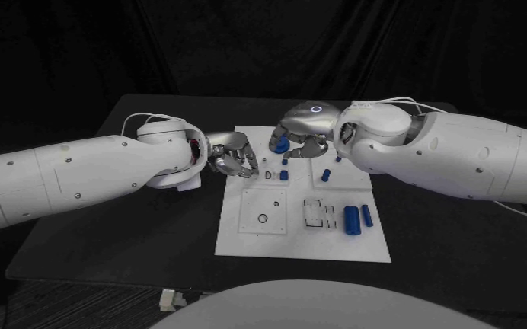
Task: Assemble the parts on the task board
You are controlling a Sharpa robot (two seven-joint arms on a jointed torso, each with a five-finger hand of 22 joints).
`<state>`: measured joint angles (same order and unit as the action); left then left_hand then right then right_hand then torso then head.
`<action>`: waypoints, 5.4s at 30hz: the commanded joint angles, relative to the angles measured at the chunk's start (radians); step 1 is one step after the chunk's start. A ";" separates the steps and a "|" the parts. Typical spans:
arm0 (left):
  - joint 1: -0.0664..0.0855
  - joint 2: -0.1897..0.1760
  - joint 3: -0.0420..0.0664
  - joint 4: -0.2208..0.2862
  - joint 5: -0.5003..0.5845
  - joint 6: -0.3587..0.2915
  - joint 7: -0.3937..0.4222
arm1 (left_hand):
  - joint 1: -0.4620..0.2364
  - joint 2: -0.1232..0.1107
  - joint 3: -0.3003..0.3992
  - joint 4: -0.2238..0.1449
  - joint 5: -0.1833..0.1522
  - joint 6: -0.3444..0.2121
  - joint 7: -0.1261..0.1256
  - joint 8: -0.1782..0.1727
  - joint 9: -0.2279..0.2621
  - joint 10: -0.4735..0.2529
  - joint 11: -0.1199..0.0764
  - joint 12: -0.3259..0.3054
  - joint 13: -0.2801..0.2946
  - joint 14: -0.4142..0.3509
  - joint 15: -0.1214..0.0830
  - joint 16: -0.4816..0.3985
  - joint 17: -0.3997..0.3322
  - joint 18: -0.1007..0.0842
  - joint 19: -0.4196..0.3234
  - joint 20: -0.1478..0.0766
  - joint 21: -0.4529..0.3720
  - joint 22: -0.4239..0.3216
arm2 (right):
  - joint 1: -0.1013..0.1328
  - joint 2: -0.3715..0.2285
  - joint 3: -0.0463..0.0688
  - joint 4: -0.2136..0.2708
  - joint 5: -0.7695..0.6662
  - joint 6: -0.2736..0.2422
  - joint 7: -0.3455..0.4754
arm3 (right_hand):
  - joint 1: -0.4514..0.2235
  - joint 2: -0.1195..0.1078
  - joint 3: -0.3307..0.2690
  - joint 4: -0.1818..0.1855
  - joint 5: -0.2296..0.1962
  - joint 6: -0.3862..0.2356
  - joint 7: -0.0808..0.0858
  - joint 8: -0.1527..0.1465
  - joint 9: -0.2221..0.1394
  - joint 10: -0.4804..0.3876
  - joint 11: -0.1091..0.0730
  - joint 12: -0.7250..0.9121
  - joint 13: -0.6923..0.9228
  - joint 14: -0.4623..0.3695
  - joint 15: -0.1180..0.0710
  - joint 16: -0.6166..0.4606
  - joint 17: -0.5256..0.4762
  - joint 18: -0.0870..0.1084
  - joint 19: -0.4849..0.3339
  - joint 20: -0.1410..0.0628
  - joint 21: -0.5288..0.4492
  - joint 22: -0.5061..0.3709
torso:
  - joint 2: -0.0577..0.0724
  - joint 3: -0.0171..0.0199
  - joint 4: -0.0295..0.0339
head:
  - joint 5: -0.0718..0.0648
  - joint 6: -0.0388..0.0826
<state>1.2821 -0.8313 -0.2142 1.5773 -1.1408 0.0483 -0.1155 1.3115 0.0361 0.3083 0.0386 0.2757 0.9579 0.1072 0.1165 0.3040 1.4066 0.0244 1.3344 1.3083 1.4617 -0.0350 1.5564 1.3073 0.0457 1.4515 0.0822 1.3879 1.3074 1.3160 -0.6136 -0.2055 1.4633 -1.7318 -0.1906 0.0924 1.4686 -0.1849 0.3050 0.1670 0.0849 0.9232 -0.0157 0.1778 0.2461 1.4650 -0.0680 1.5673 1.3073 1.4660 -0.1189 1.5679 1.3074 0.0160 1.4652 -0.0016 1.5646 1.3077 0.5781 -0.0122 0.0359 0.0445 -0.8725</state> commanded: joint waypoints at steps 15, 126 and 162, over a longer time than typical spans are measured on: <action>-0.001 -0.017 0.001 0.011 0.002 -0.008 0.023 | -0.009 -0.010 0.016 -0.003 -0.004 0.015 0.002 0.010 -0.001 0.000 -0.001 -0.002 0.004 0.092 0.006 -0.003 0.236 0.000 -0.004 -0.001 -0.003 0.203 | -0.084 0.049 -0.001 -0.071 -0.405 -0.012 0.061 | 0.009 -0.025 -0.011 0.014 -0.014 0.014 -0.005 -0.006 -0.005 0.106 -0.008 0.004 0.263 0.105 -0.005 0.003 0.263 -0.016 0.106 -0.007 0.006 0.263 | 0.001 0.0007 0.0009 | 0.006 0.000; -0.020 0.005 0.001 -0.013 0.002 0.031 0.012 | -0.047 0.006 0.052 0.017 -0.011 0.010 0.003 0.014 -0.007 -0.002 0.001 -0.006 -0.002 0.088 0.008 -0.007 0.231 0.002 -0.009 0.002 -0.012 0.201 | -0.177 0.106 0.000 -0.320 0.861 0.081 0.031 | -0.002 0.102 -0.110 0.000 0.073 0.073 0.032 0.020 0.122 0.103 0.001 -0.001 0.258 0.094 0.003 -0.014 0.223 0.008 0.049 0.000 -0.076 0.231 | 0.001 0.0008 0.0009 | 0.018 0.000; -0.025 0.008 0.001 -0.015 0.002 0.036 0.013 | -0.048 0.005 0.055 0.017 -0.012 0.010 0.003 0.014 -0.007 -0.003 0.002 -0.006 -0.002 0.088 0.008 -0.007 0.231 0.002 -0.009 0.002 -0.013 0.201 | -0.200 0.125 0.000 -0.347 0.853 0.104 -0.075 | 0.027 0.104 -0.129 -0.033 0.046 0.056 0.037 0.003 0.117 0.090 0.006 -0.015 0.239 0.087 0.008 -0.022 0.205 0.018 0.025 0.005 -0.111 0.218 | 0.001 0.0010 0.0001 | 0.022 0.000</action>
<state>1.2590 -0.8262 -0.2142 1.5617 -1.1416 0.0737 -0.1105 1.2733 0.0375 0.3565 0.0537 0.2689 0.9684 0.1108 0.1240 0.2977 1.4066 0.0245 1.3348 1.3076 1.4650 -0.0319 1.5564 1.3073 0.0457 1.4480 0.0857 1.3779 1.3073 1.1221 -0.4854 -0.2040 1.1196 -0.8746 -0.1008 0.0617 1.4848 -0.0812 0.1742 0.1402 0.1376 0.9856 0.0218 0.1854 0.3634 1.4647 -0.0677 1.5589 1.3074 1.4660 -0.1186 1.5484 1.3073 0.0258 1.4646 -0.0019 1.4573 1.3079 0.5793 -0.0113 0.0363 0.0673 -0.8725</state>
